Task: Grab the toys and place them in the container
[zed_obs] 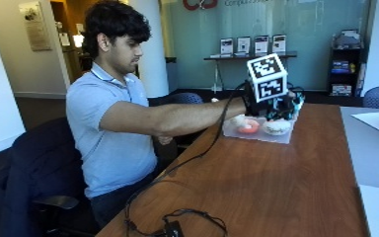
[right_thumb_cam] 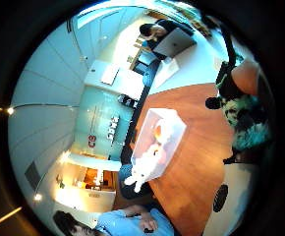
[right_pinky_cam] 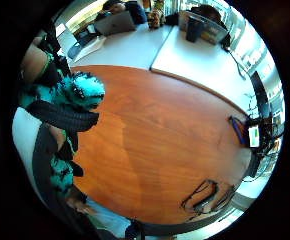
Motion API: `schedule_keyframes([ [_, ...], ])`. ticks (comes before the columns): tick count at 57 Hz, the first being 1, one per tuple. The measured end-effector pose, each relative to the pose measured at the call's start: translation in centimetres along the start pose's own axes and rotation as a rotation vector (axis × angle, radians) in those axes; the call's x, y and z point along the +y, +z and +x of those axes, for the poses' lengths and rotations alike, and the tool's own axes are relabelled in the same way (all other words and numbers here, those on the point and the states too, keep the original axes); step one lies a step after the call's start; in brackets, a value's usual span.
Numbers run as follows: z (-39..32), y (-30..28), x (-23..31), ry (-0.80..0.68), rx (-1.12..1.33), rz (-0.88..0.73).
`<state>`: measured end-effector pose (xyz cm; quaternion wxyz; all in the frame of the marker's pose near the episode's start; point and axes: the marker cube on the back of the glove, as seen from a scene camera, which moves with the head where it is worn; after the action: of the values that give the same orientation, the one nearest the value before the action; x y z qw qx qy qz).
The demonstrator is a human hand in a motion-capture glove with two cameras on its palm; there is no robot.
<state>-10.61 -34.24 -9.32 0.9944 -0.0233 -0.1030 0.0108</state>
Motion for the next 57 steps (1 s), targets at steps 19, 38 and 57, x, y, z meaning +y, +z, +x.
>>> schedule_keyframes([
  [19,-17.3,-1.2,-3.3,-0.205,0.021,-0.054],
  [38,-25.2,2.8,-4.4,-0.271,0.051,-0.134],
  [57,-22.9,5.5,-3.7,-0.188,0.118,-0.423],
])
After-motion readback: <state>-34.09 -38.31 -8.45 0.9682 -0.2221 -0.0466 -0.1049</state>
